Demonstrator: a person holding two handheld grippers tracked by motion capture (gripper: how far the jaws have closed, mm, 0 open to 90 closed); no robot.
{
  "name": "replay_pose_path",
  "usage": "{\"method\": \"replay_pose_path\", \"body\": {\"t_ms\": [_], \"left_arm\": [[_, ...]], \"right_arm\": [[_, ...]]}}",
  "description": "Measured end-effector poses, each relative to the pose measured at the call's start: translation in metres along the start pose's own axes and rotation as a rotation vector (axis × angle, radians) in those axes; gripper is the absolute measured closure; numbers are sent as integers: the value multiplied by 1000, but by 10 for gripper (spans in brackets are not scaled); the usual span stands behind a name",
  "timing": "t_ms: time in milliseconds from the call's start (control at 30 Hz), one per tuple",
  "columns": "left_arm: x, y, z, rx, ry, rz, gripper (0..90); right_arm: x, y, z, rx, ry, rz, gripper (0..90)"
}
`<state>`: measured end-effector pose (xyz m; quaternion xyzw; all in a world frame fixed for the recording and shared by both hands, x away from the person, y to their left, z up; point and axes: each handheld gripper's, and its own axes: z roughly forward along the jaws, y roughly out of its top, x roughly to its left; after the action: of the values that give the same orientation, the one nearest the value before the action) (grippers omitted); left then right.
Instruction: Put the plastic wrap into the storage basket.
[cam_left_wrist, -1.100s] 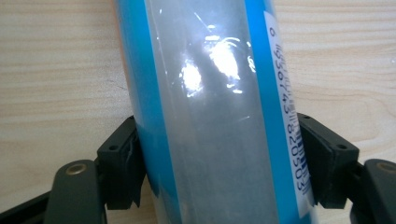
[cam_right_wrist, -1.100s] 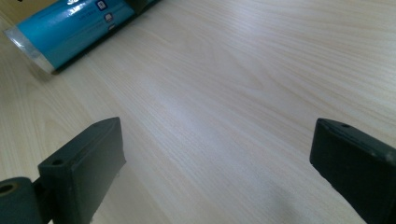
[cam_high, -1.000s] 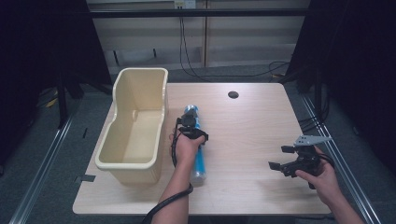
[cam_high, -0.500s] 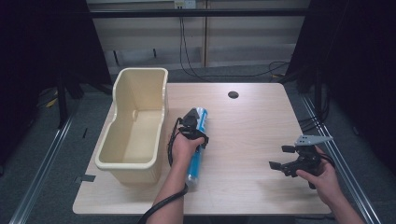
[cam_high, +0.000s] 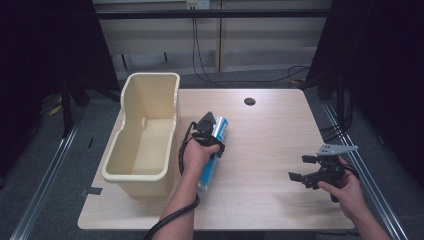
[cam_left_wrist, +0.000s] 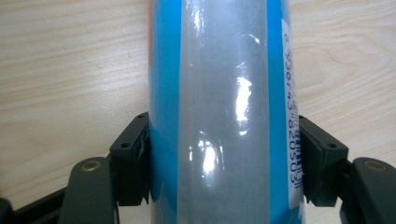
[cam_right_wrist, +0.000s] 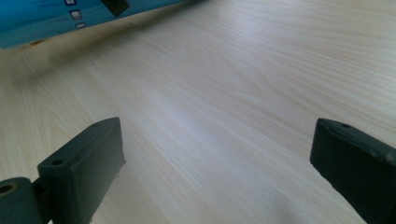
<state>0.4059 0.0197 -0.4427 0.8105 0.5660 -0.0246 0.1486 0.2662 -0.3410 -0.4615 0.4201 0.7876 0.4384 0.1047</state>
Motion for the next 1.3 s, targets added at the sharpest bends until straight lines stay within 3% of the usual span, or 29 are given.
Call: {"method": "replay_pose_path", "body": {"t_ms": [33, 67, 233, 400, 567, 667, 1100, 1300], "left_arm": [[-2, 0, 0, -9, 3, -13, 320], [-2, 0, -1, -6, 4, 1, 320], [-3, 3, -12, 6, -27, -8, 321], [-6, 7, -26, -10, -30, -8, 321], [-6, 9, -39, -3, -13, 19, 321], [-6, 9, -45, -10, -43, 0, 321], [-4, 14, -91, -15, -14, 10, 321], [-2, 15, -108, -7, -23, 16, 321]], "right_arm": [[0, 0, 0, 1, 0, -2, 26], [-1, 0, 0, 1, -1, -2, 26], [-1, 0, 0, -4, -2, 3, 26], [-1, 0, -1, -6, -1, 5, 25], [-1, 0, -1, -9, 1, 1, 25], [-1, 0, -1, -10, 2, 0, 25], [-1, 1, -1, -13, 2, 7, 24], [-1, 1, -1, -16, 2, 6, 24]]}}
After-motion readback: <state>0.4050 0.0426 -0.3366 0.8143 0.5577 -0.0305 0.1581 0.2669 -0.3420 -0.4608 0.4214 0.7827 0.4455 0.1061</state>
